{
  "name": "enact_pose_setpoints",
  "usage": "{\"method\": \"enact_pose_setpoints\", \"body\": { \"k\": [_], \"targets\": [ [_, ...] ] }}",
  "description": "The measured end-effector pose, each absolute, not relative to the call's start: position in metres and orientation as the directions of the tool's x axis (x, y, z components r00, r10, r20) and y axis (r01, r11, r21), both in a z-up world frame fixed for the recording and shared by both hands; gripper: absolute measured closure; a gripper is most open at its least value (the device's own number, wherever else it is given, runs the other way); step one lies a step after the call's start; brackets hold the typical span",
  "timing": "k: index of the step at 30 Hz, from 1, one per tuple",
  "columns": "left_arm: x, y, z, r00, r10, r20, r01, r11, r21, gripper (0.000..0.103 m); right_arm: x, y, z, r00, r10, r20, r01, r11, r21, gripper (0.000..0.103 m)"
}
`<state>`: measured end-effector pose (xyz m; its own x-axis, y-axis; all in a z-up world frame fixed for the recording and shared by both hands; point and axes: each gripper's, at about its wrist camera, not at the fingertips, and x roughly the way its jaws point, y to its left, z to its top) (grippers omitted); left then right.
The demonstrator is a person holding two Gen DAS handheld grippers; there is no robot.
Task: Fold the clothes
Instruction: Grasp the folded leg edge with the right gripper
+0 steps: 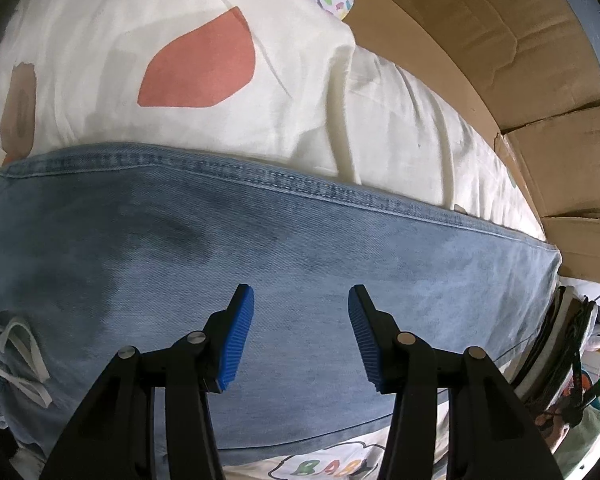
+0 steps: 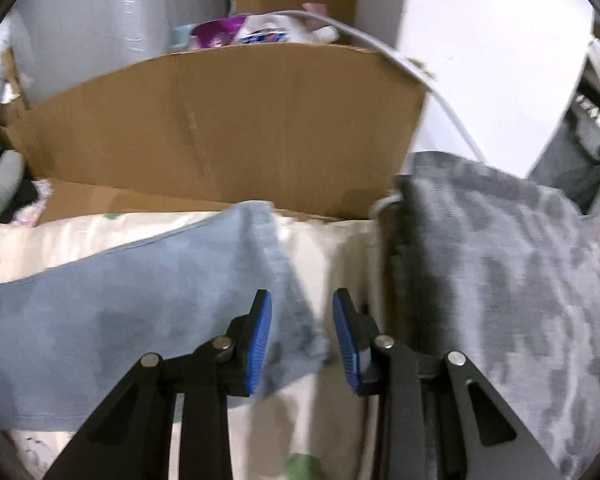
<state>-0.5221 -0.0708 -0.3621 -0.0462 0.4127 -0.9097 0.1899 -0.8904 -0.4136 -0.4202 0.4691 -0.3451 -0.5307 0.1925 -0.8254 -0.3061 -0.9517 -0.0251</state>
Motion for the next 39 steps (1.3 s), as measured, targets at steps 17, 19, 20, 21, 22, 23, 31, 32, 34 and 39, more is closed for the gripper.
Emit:
{"method": "enact_pose_setpoints", "body": {
  "k": [17,19,20,21,22,23,31,32,34,39],
  "targets": [
    [-0.522,-0.067,-0.386,-0.074,0.333,-0.94,0.179,-0.923,-0.341,0.054,-0.471,0.483,-0.451,-0.364,0.069,-0.929,-0.295,-0.955,0.045,0.098],
    [-0.525,-0.07,-0.389,-0.084,0.324,-0.942,0.196,-0.922,-0.335,0.054,-0.473,0.489,-0.455,-0.356,0.079,-0.931,-0.313,-0.949,0.039,0.103],
    [-0.528,-0.071,-0.39,-0.087,0.32,-0.943,0.204,-0.921,-0.332,0.054,-0.473,0.49,-0.456,-0.352,0.082,-0.932,-0.313,-0.949,0.035,0.103],
    [-0.529,-0.072,-0.392,-0.09,0.321,-0.943,0.212,-0.919,-0.333,0.054,-0.474,0.491,-0.457,-0.349,0.085,-0.933,-0.313,-0.949,0.031,0.103],
    [-0.531,-0.073,-0.394,-0.093,0.322,-0.942,0.22,-0.916,-0.335,0.054,-0.474,0.49,-0.458,-0.345,0.092,-0.934,-0.312,-0.95,0.022,0.103],
    [-0.533,-0.074,-0.395,-0.096,0.324,-0.941,0.228,-0.913,-0.337,0.054,-0.475,0.488,-0.459,-0.341,0.102,-0.935,-0.309,-0.951,0.009,0.103],
    [-0.532,-0.07,-0.407,-0.16,0.319,-0.934,0.267,-0.897,-0.352,0.041,-0.475,0.482,-0.459,-0.306,0.124,-0.944,-0.276,-0.961,-0.037,0.103],
    [-0.533,-0.067,-0.408,-0.161,0.314,-0.936,0.267,-0.899,-0.348,0.039,-0.475,0.481,-0.46,-0.304,0.128,-0.944,-0.271,-0.962,-0.043,0.103],
    [-0.536,-0.06,-0.408,-0.16,0.298,-0.941,0.268,-0.904,-0.332,0.032,-0.474,0.479,-0.461,-0.307,0.136,-0.942,-0.266,-0.963,-0.052,0.103],
    [-0.535,-0.043,-0.409,-0.161,0.238,-0.958,0.287,-0.918,-0.276,0.017,-0.47,0.472,-0.463,-0.332,0.169,-0.928,-0.264,-0.961,-0.08,0.103]
  ]
}}
